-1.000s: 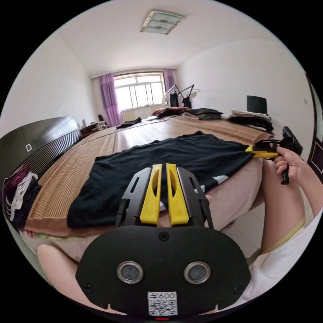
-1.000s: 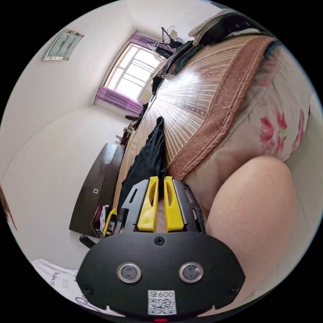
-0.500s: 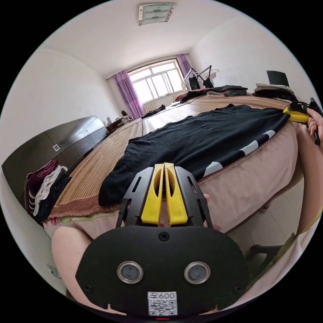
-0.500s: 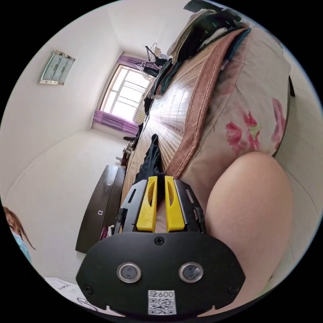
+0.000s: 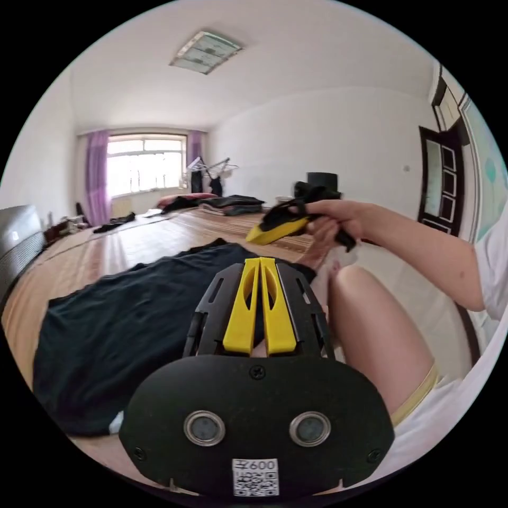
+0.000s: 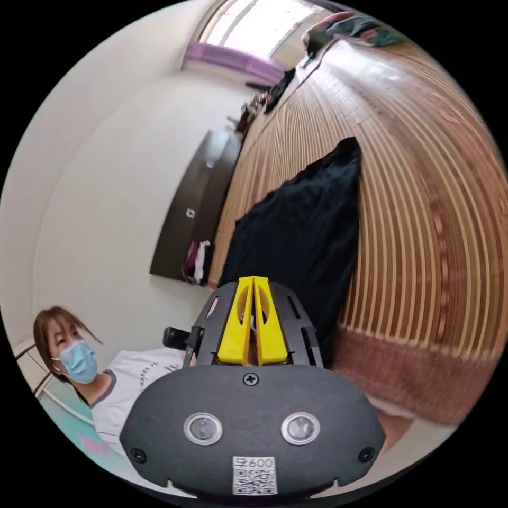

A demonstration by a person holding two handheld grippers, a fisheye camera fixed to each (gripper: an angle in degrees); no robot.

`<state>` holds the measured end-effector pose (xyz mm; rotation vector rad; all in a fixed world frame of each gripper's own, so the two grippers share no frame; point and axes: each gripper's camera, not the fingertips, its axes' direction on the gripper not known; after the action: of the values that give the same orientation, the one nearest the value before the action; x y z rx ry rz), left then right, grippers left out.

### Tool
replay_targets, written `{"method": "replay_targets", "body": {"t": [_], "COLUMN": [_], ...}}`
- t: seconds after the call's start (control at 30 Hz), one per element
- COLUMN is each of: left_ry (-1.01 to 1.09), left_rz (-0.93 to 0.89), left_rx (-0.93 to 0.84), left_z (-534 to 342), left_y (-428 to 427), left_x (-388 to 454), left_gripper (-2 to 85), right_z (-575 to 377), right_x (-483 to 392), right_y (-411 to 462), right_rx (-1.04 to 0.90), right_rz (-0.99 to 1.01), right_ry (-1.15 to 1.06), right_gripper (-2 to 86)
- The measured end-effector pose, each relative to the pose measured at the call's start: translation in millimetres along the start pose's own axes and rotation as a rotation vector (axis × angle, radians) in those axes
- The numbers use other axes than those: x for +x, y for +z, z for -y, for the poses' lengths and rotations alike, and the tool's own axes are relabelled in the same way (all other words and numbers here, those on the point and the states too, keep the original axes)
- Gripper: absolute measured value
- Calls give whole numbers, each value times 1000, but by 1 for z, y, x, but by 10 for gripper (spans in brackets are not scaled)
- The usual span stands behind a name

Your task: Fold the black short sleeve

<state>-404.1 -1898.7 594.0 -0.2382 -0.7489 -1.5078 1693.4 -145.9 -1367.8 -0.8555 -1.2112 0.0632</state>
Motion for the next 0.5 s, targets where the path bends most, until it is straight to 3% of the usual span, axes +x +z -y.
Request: {"method": "replay_targets", "body": {"t": [0.07,0.2,0.33,0.5], "left_ry": [-160,-275,-298,-229], "left_rz": [-161,-327,-464,-418], "left_rx": [-90,-252,-224,-205], "left_z": [12,3,-10,0], "left_y": [54,121,138,143], "left_x": [7,11,9,43], "left_gripper": [8,8,7,7], "right_z": [44,76,118,188], "right_x": [2,21,40,45], "right_y": [39,69,52,13], "right_rx": [-269,-416,-304,-97], "right_rz": [11,91,115,36], "right_ry": [-12,56,184,252], "right_gripper": [-9,-9,-9,-9]}}
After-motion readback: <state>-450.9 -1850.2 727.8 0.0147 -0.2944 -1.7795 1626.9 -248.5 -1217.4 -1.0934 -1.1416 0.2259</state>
